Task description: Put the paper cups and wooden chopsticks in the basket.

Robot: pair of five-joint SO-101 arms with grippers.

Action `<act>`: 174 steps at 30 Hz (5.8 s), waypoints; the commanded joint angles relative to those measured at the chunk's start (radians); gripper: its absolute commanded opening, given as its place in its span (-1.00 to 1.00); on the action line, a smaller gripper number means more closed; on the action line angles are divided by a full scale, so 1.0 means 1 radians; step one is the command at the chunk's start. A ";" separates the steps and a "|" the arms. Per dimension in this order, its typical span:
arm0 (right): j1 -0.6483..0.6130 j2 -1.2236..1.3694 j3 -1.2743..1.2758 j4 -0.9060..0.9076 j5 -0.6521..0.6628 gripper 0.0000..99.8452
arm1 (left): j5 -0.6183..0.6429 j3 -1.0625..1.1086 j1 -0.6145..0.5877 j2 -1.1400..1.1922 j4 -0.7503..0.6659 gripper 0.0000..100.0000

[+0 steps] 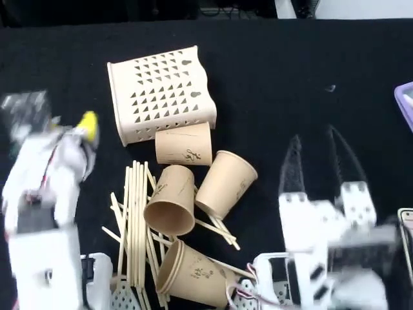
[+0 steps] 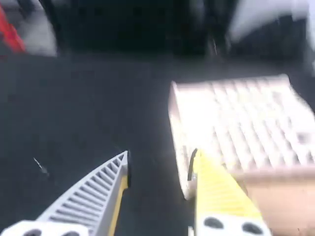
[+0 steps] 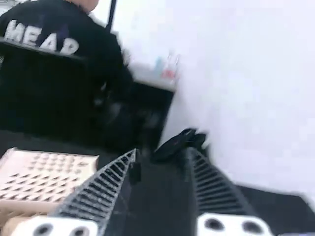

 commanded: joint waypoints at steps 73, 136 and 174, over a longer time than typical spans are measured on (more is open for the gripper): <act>-0.167 0.742 0.720 -0.798 -0.210 -0.65 | 0.213 -1.601 -0.128 1.382 0.845 -0.49; -0.164 0.742 0.720 -0.799 -0.210 -0.65 | 0.450 -1.245 0.142 1.151 0.876 -0.57; 0.005 0.631 0.403 -0.359 -0.212 -0.65 | 0.187 -1.310 0.122 1.163 0.585 -0.65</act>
